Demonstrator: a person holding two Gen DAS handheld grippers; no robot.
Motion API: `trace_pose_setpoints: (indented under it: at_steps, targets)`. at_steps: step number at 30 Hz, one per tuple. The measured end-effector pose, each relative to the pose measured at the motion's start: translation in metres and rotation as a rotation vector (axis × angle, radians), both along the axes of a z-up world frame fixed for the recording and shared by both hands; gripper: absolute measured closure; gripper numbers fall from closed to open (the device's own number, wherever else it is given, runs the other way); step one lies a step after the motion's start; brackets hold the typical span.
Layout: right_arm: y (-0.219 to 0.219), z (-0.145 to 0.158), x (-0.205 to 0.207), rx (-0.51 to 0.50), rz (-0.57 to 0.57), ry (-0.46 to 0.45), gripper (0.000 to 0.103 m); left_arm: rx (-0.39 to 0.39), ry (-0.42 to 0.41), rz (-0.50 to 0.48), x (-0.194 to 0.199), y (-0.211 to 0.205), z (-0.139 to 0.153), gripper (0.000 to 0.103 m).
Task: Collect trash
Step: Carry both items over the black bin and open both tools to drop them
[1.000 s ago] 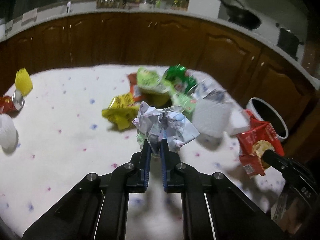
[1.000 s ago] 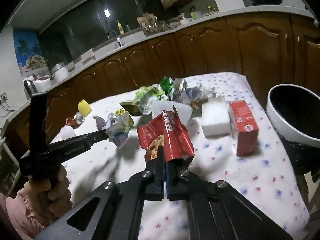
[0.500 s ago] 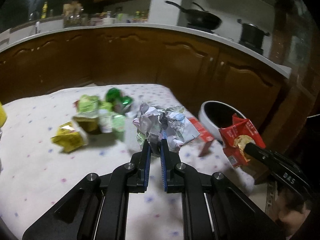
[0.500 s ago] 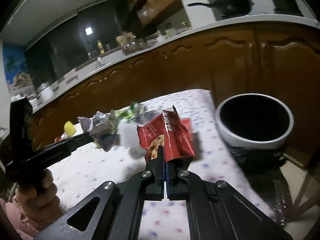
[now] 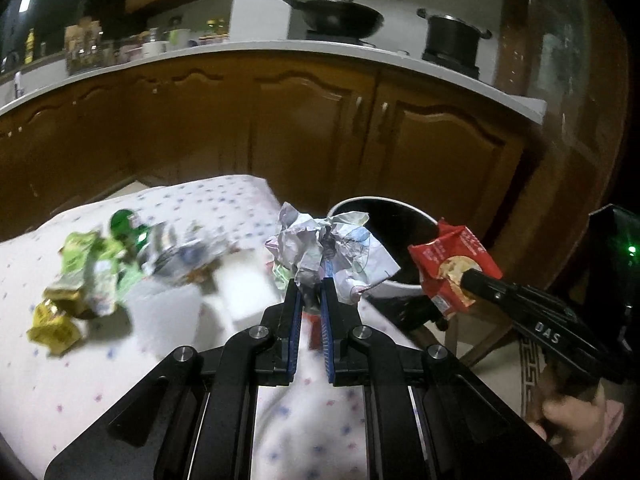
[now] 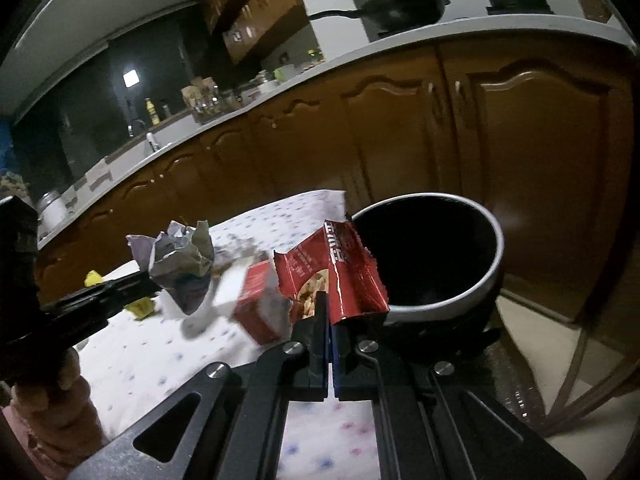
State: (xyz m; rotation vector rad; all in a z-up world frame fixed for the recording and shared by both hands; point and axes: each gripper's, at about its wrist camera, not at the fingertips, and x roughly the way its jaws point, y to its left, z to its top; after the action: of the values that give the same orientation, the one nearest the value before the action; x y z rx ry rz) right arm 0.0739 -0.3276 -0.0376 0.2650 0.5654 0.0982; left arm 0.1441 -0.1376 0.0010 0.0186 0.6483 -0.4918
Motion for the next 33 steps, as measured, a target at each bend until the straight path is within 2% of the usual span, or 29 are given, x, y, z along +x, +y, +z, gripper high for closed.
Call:
trace_pose_setpoints:
  at_steps: [10, 17, 23, 25, 27, 28, 29, 30, 32, 33]
  targets:
    - [-0.049, -0.001, 0.039, 0.006, -0.053, 0.071, 0.102, 0.089, 0.026, -0.056, 0.042, -0.067, 0.005, 0.095]
    - [-0.070, -0.005, 0.065, -0.002, -0.055, 0.131, 0.102, 0.161, 0.093, -0.103, 0.075, -0.111, -0.008, 0.094]
    - [-0.084, -0.010, 0.082, 0.009, -0.054, 0.168, 0.102, 0.185, 0.133, -0.131, 0.091, -0.134, -0.018, 0.094]
    - [-0.086, -0.011, 0.088, 0.005, -0.050, 0.183, 0.097, 0.194, 0.139, -0.131, 0.096, -0.139, -0.021, 0.093]
    - [-0.087, -0.014, 0.092, 0.007, -0.043, 0.204, 0.096, 0.200, 0.149, -0.131, 0.100, -0.142, -0.023, 0.092]
    - [-0.089, -0.015, 0.094, 0.009, -0.045, 0.212, 0.095, 0.200, 0.157, -0.133, 0.102, -0.143, -0.025, 0.090]
    - [-0.091, -0.016, 0.096, 0.013, -0.052, 0.220, 0.093, 0.200, 0.171, -0.138, 0.104, -0.144, -0.027, 0.083]
    - [-0.093, -0.016, 0.097, 0.021, -0.055, 0.225, 0.088, 0.200, 0.176, -0.137, 0.105, -0.143, -0.028, 0.069]
    - [-0.095, -0.016, 0.096, 0.040, -0.054, 0.221, 0.078, 0.195, 0.171, -0.134, 0.104, -0.143, -0.028, 0.054]
    - [-0.096, -0.016, 0.094, 0.042, -0.058, 0.216, 0.074, 0.191, 0.162, -0.134, 0.103, -0.142, -0.027, 0.054]
